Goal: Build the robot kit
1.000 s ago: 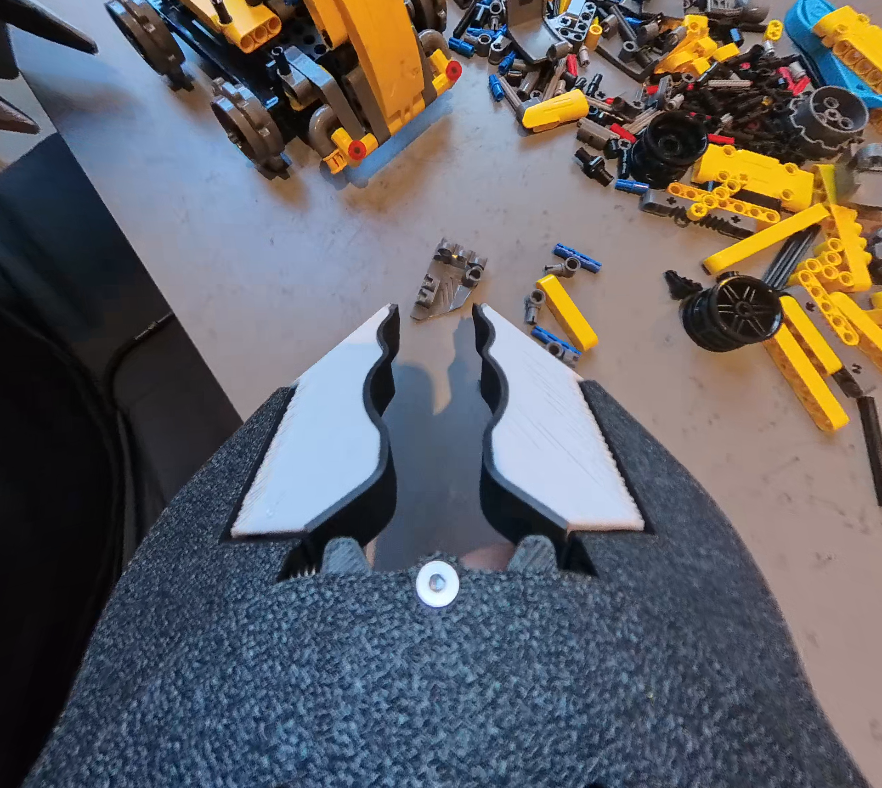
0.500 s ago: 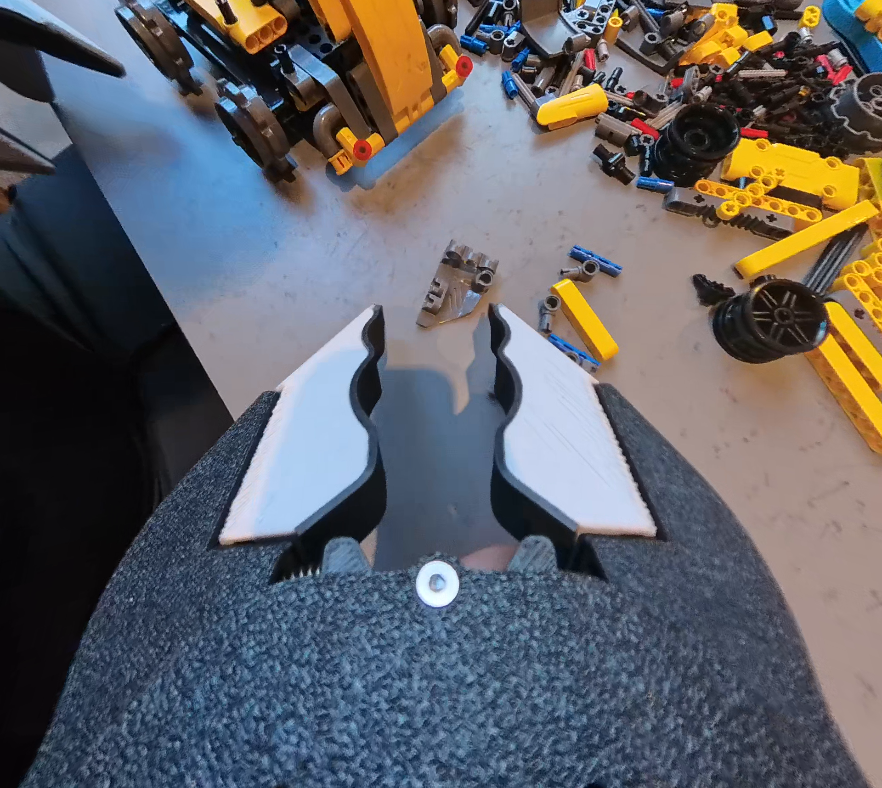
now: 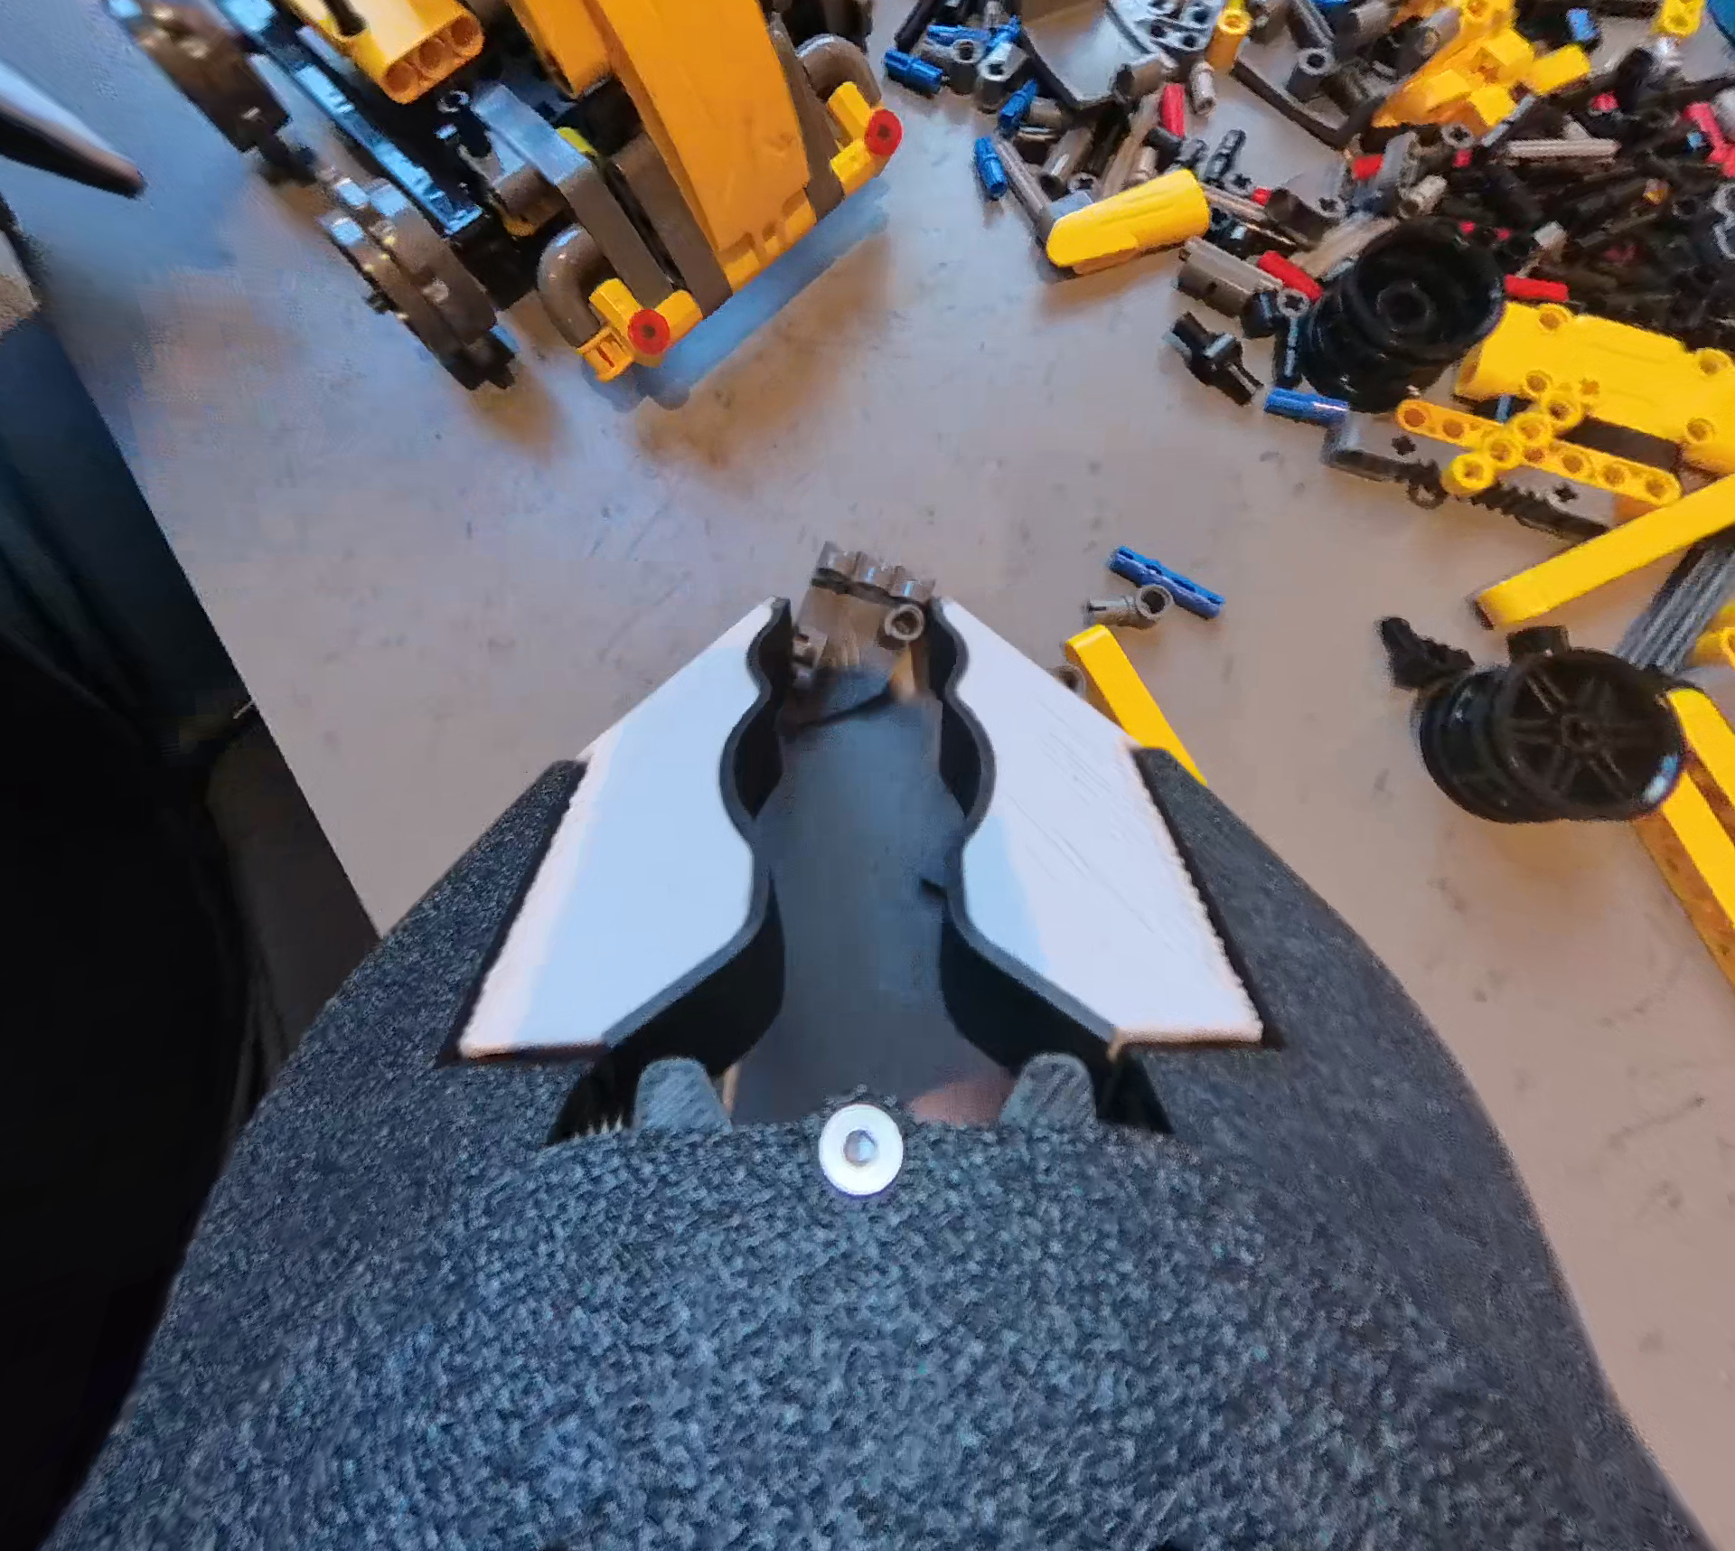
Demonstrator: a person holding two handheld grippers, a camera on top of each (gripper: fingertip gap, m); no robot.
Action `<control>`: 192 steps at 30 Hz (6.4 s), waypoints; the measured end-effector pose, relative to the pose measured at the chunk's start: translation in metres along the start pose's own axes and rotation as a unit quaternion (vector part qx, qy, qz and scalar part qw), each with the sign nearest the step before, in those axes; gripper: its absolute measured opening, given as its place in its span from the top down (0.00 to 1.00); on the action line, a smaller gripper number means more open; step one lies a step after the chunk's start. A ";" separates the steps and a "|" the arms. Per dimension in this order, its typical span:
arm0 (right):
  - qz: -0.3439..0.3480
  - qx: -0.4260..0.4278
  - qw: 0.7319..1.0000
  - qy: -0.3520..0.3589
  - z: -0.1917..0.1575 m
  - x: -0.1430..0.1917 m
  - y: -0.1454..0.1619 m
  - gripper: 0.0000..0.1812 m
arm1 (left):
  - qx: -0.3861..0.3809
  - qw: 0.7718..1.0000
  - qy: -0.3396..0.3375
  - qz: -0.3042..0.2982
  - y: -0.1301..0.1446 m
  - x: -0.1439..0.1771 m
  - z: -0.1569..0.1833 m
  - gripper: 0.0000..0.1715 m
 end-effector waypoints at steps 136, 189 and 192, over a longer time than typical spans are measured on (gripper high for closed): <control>0.379 -0.324 0.823 -0.273 -0.068 0.048 -0.047 0.97 | -0.072 0.996 -0.002 0.046 -0.082 -0.073 0.043 0.95; 0.042 0.282 0.948 -0.139 -0.058 0.002 -0.004 0.85 | -0.182 0.961 0.083 -0.192 -0.002 -0.057 0.012 0.98; 0.037 0.276 0.949 -0.146 -0.057 0.001 -0.004 0.85 | -0.182 0.961 0.082 -0.192 -0.002 -0.057 0.012 0.98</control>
Point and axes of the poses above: each gripper's, where its closed fingertips meet, x back along the fingers, y out of its underside, z = x × y across the jaws, the point moved 4 cm from there along x, back along the fingers, and after that the axes turned 3 degrees about x, right-handed, at the moved point
